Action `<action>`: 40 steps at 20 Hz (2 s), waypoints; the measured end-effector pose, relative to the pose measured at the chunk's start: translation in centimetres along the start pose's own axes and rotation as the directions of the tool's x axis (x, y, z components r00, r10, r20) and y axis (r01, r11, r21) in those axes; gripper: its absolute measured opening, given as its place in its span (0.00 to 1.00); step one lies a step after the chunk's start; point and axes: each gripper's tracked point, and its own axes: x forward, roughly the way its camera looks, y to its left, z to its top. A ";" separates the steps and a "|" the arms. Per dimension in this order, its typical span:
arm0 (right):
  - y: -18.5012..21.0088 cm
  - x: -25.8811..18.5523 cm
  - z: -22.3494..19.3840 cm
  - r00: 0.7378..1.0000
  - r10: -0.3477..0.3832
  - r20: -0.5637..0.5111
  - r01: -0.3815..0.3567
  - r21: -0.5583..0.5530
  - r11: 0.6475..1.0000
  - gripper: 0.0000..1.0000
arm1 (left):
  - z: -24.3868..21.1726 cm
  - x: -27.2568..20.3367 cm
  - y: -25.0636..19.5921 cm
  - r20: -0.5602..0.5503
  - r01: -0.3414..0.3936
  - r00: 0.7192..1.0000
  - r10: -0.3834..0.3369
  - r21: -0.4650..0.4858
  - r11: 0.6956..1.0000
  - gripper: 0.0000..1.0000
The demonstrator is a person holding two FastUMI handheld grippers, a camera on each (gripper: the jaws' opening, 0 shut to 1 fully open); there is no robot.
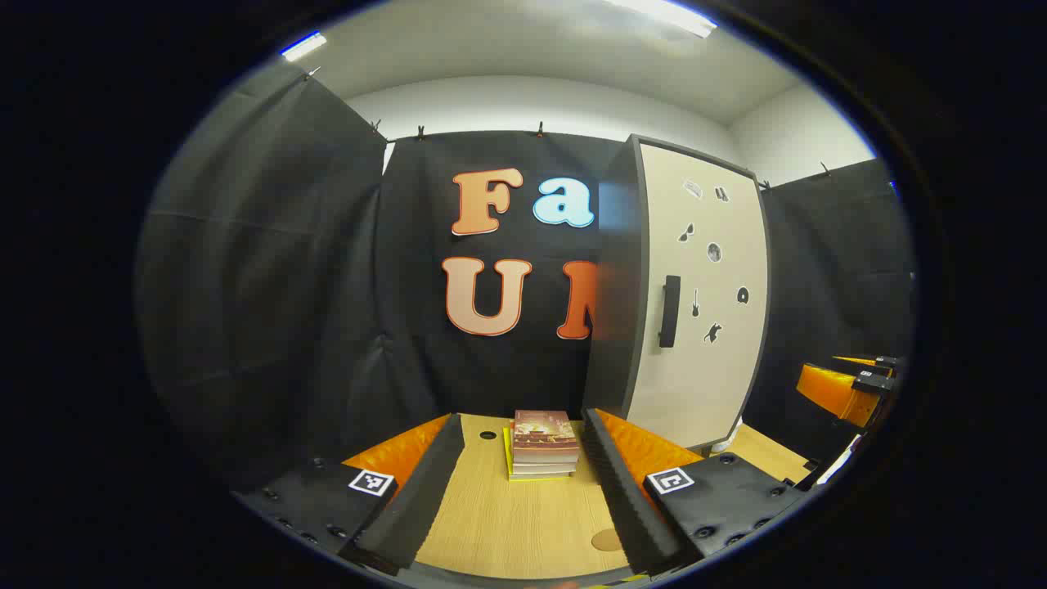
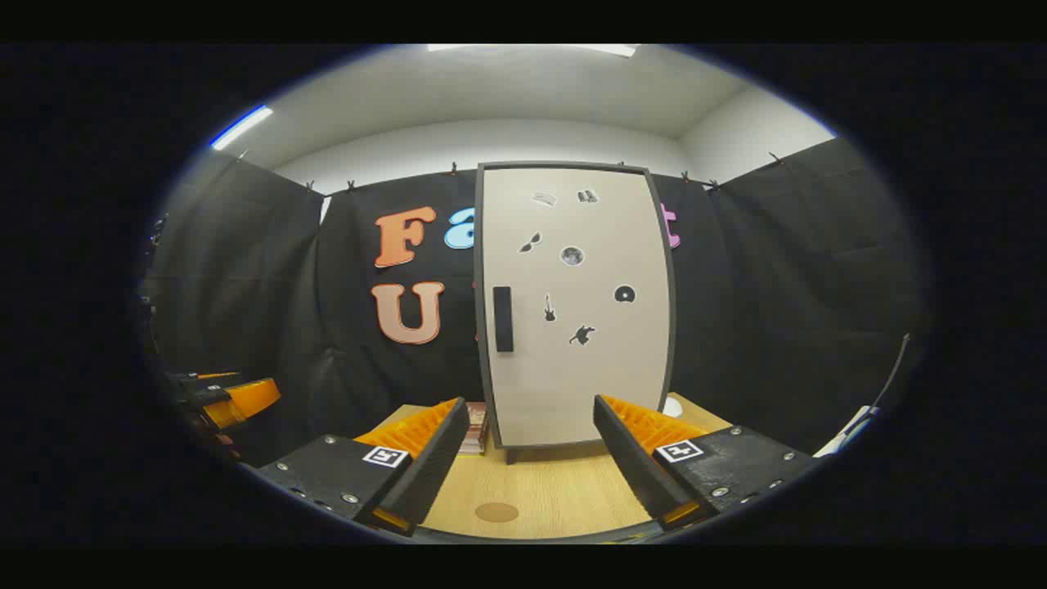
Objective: Open the cabinet door with the right hand, grasp the bottle in the cabinet with the left hand and place it on the coaster, then close the cabinet door with the right hand.
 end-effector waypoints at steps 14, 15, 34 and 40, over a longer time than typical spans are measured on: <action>0.1 1.1 -1.1 1.000 0.006 -0.025 -0.005 0.003 1.000 0.94 | -1.3 1.0 0.1 -0.027 -0.021 0.999 0.021 -0.001 1.000 0.97; 0.1 1.2 -1.1 1.000 0.005 -0.027 -0.005 0.003 1.000 0.94 | -1.3 1.2 0.2 -0.025 -0.020 0.999 0.020 0.001 1.000 0.97; 6.0 15.9 3.6 0.999 -0.038 0.025 0.040 -0.062 0.997 0.94 | -2.9 6.8 4.9 -0.047 0.054 0.997 -0.056 -0.044 0.998 0.94; 6.9 24.9 4.7 0.999 0.002 0.039 0.000 -0.066 0.998 0.95 | -3.2 10.3 7.8 -0.044 -0.048 0.998 0.047 -0.021 0.999 0.94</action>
